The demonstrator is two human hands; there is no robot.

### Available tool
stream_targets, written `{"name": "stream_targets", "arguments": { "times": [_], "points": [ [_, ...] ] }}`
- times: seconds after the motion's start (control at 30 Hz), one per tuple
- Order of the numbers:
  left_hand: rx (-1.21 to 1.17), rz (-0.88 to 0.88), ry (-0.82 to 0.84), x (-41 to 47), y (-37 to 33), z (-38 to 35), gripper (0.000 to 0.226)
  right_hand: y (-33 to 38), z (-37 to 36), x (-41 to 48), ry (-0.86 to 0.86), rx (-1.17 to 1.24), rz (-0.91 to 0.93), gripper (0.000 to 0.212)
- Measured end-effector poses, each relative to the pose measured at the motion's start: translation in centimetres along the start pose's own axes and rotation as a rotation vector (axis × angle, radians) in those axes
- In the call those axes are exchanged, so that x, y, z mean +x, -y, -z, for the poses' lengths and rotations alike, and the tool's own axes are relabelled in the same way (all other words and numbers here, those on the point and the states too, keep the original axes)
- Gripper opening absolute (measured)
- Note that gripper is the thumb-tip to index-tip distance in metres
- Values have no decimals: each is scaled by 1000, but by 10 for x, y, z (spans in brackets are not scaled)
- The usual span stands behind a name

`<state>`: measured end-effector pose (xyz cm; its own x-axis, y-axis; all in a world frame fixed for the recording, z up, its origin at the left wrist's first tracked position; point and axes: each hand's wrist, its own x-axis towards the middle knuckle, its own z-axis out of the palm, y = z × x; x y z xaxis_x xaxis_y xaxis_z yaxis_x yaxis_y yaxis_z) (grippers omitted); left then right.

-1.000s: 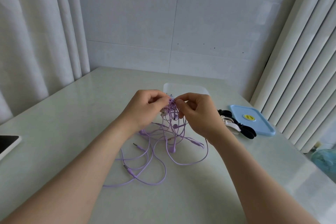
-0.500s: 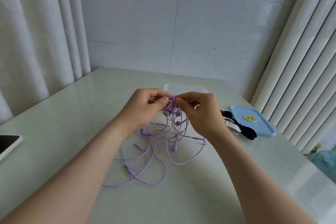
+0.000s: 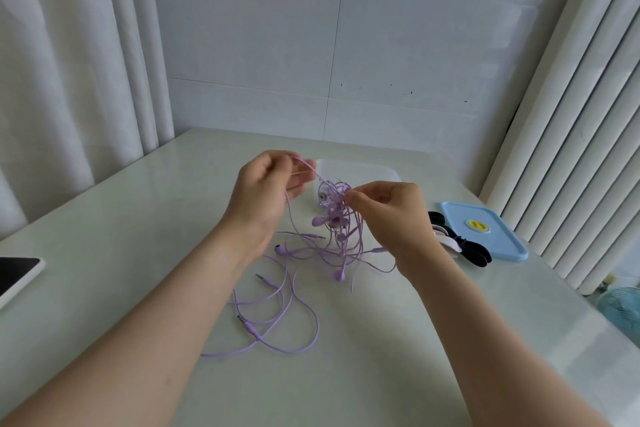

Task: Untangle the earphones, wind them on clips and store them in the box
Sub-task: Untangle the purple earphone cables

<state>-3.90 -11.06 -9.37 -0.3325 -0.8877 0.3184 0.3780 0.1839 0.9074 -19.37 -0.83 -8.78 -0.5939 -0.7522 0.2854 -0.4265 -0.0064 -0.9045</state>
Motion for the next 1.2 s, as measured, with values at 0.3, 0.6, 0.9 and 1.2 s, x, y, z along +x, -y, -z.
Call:
{"name": "stream_targets", "arguments": {
  "times": [0.3,0.6,0.9,1.2],
  "points": [
    [134,47,-131,2,-2,1,12,-11,-5,6,-60,-109,18,14],
    [918,-322,222,-10,9,4,14,-8,-11,3,-136,-228,221,13],
    [690,-108,140,-5,13,-2,18,-9,-10,4,-129,-222,283,11],
    [-399,174,-88,-5,0,-20,20,-7,-6,0,-30,-321,173,8]
  ]
}}
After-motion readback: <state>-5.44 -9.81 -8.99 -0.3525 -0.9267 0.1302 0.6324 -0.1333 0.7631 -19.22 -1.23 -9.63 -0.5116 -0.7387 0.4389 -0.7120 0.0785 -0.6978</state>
